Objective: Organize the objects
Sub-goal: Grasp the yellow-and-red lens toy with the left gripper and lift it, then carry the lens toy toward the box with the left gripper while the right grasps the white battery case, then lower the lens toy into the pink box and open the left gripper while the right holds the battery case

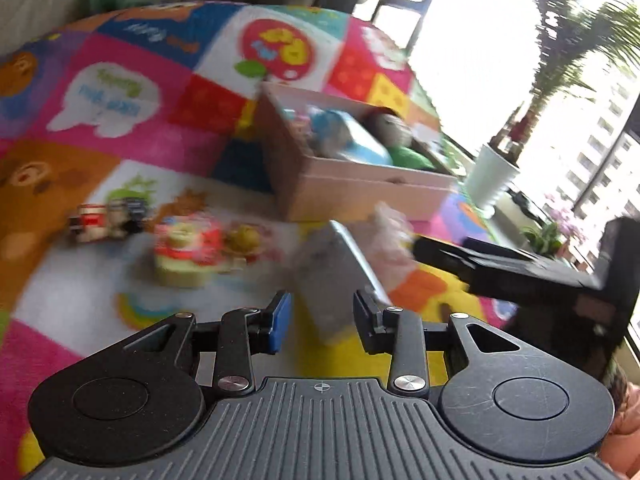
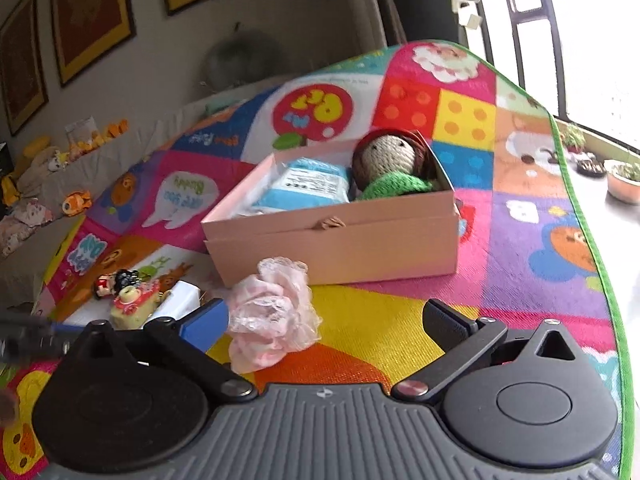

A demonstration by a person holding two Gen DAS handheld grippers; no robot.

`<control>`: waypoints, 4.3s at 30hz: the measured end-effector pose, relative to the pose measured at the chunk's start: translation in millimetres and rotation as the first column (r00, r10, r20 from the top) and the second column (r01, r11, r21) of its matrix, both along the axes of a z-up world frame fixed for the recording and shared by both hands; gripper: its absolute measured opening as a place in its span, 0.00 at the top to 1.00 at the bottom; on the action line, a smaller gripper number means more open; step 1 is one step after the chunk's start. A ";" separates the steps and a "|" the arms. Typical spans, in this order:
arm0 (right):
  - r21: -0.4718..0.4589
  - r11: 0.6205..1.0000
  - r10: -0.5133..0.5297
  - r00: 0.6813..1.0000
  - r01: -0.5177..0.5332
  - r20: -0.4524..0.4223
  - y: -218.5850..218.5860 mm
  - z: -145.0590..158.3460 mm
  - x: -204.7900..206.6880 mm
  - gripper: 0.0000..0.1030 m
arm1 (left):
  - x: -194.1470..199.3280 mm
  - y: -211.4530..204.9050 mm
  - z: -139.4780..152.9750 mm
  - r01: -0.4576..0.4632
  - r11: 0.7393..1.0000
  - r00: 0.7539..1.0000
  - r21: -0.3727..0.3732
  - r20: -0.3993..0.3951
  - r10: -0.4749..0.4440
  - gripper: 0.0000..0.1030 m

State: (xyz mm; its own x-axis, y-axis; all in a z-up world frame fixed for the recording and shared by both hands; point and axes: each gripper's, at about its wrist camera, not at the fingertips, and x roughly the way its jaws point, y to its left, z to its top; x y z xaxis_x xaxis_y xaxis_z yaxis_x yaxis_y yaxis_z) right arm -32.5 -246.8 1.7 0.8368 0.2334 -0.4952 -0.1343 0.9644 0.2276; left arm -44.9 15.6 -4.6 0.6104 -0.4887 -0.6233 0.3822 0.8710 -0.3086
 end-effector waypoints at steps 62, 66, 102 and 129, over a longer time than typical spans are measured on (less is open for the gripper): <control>-0.085 0.995 0.037 0.985 -0.052 -0.169 13.6 -13.9 21.3 0.00 | -54.3 58.7 14.3 -0.159 0.958 0.987 0.238 0.062 0.148 0.53; -0.083 0.995 0.037 0.985 -0.051 -0.168 13.4 -13.7 22.0 0.00 | -52.2 55.1 17.7 -0.128 0.951 0.991 0.283 0.086 0.107 0.53; -0.131 0.943 0.272 0.935 -0.306 -0.225 82.0 4.2 15.4 0.35 | -45.3 44.0 -16.4 -0.132 0.972 0.990 0.195 0.081 0.118 0.52; 0.035 0.999 0.034 0.995 -0.038 0.097 -71.6 95.5 -40.1 0.53 | 40.2 22.8 105.9 -0.102 0.994 0.975 0.042 0.203 0.092 0.52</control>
State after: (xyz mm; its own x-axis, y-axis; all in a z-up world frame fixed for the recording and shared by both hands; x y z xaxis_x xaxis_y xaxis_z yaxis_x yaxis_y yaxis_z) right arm -72.6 -318.4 97.1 0.8708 0.2807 -0.4037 -0.1918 0.9499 0.2467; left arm -4.7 38.4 101.3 0.7684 -0.3909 -0.5066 0.3444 0.9199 -0.1874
